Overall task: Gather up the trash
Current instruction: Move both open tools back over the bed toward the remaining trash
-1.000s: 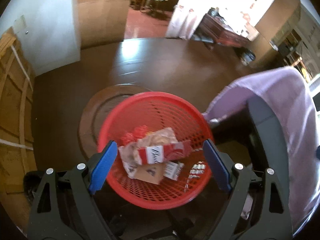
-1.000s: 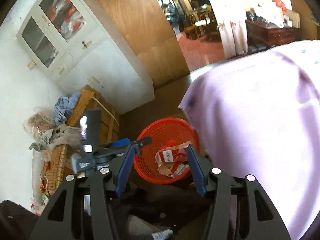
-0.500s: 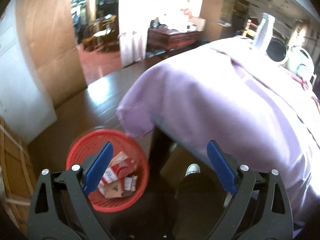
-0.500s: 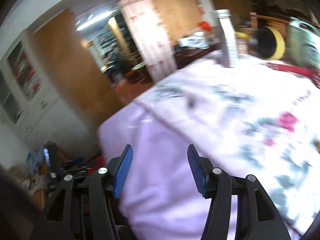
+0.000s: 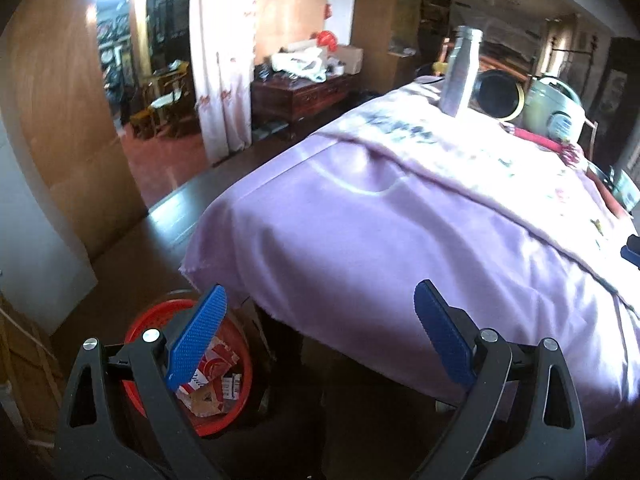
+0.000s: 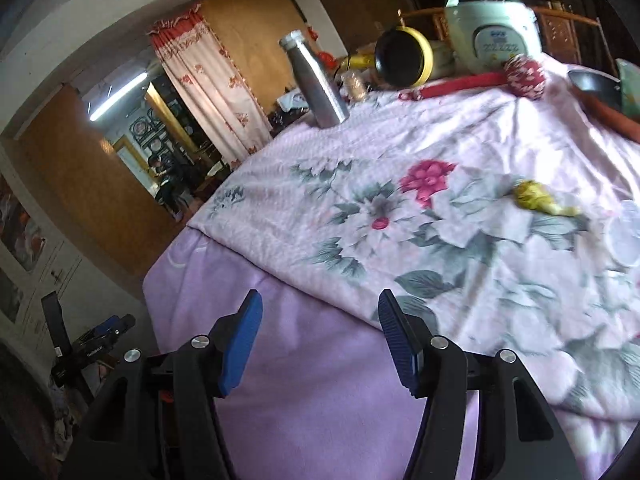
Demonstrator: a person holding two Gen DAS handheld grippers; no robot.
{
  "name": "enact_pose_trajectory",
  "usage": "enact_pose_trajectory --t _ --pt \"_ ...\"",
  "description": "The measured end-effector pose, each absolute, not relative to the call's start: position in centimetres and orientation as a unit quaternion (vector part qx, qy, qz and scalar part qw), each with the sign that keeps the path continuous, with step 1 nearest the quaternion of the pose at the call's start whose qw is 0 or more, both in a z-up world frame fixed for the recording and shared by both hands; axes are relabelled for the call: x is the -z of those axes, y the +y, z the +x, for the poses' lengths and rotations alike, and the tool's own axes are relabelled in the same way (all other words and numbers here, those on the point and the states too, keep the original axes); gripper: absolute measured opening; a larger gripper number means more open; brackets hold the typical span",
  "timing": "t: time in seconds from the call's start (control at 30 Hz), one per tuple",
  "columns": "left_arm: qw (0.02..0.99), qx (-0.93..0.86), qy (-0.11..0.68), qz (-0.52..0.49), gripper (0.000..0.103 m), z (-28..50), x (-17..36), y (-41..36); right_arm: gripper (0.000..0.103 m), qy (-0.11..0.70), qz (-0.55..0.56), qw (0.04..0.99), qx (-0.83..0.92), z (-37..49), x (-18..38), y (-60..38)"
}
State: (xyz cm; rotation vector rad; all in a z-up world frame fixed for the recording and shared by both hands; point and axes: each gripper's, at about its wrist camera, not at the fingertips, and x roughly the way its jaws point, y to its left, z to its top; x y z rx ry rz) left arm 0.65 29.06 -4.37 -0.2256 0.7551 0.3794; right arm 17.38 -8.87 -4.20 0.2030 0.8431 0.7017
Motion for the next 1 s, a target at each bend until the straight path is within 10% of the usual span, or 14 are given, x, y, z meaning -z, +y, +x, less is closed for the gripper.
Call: enact_pose_trajectory --t 1.0 --pt "0.91 -0.002 0.415 -0.014 0.095 10.3 3.0 9.7 0.075 0.357 0.171 0.886 -0.242 12.1 5.5 -24.6"
